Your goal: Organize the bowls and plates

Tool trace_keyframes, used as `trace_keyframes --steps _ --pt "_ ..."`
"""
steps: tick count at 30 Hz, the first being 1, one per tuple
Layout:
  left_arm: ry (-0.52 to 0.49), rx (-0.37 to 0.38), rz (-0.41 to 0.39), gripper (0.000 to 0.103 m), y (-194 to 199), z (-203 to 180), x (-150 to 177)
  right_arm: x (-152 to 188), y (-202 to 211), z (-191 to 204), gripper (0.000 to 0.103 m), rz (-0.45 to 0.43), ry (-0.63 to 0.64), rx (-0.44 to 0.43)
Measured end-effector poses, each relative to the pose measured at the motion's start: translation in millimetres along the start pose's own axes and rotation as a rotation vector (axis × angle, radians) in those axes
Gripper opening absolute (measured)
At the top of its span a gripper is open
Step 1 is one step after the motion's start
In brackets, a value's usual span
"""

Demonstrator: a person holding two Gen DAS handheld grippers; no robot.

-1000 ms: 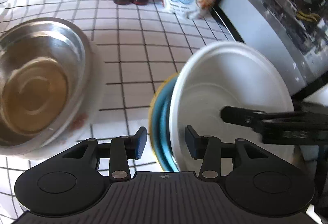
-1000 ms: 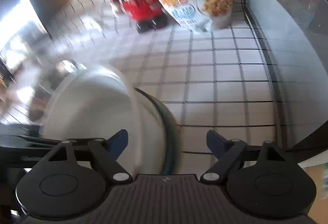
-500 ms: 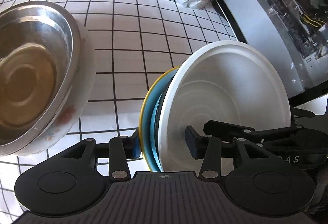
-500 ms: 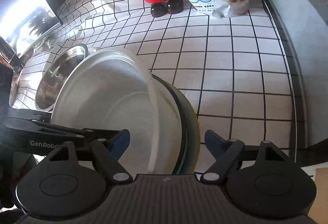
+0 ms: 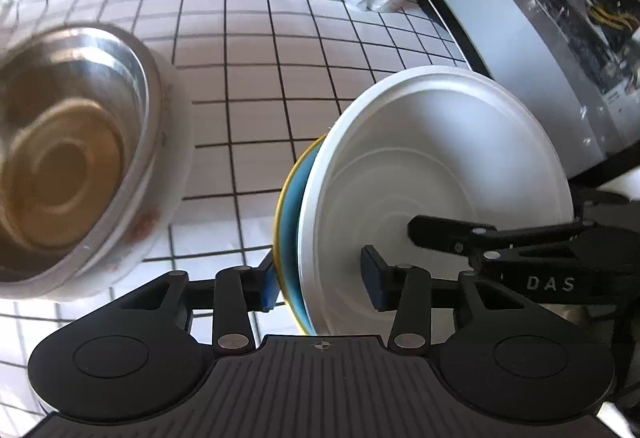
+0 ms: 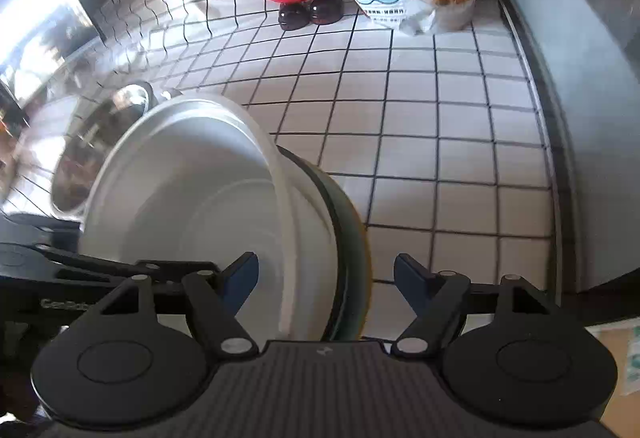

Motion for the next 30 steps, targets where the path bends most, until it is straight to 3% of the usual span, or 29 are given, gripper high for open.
trace_keyframes --steps 3,10,13,15,23,25,28,30 --pt "-0.057 -0.059 -0.022 0.042 3.9 -5.9 1.2 2.2 -1.1 3.5 0.076 0.018 0.025 -0.023" --pt "-0.064 0.009 -0.028 0.044 0.7 0.4 1.5 1.8 -8.8 -14.8 0.076 0.067 -0.157 -0.251" --pt "-0.063 -0.005 -0.029 0.045 0.7 -1.8 2.7 2.5 -9.0 -10.5 0.074 0.064 -0.134 -0.214" --pt "-0.044 -0.004 -0.020 0.044 0.6 -2.7 2.6 1.8 -8.5 -7.5 0.059 0.065 -0.100 -0.186" --pt "-0.033 0.019 0.053 0.045 -1.5 -1.7 -1.4 4.2 -12.5 -13.7 0.059 0.066 -0.066 -0.237" --pt "0.004 0.055 0.083 0.048 -4.8 0.4 -1.3 5.5 -14.4 -15.8 0.059 0.080 -0.101 -0.287" --pt "0.076 0.181 0.205 0.055 -22.5 1.1 4.3 7.0 -14.5 -15.5 0.058 0.082 -0.117 -0.291" --pt "0.142 0.232 0.215 0.056 -26.4 5.6 4.7 9.4 -15.5 -16.1 0.059 0.094 -0.140 -0.314"
Point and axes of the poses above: each gripper's, at about its wrist camera, not at the fingertips, and y roughly against the way its jaws point, z to its left, x to its underside, the point moved 6 cm from there along -y, roughly the way its jaws point, and after that the axes turned 8 degrees about z, right-handed, at the moved point
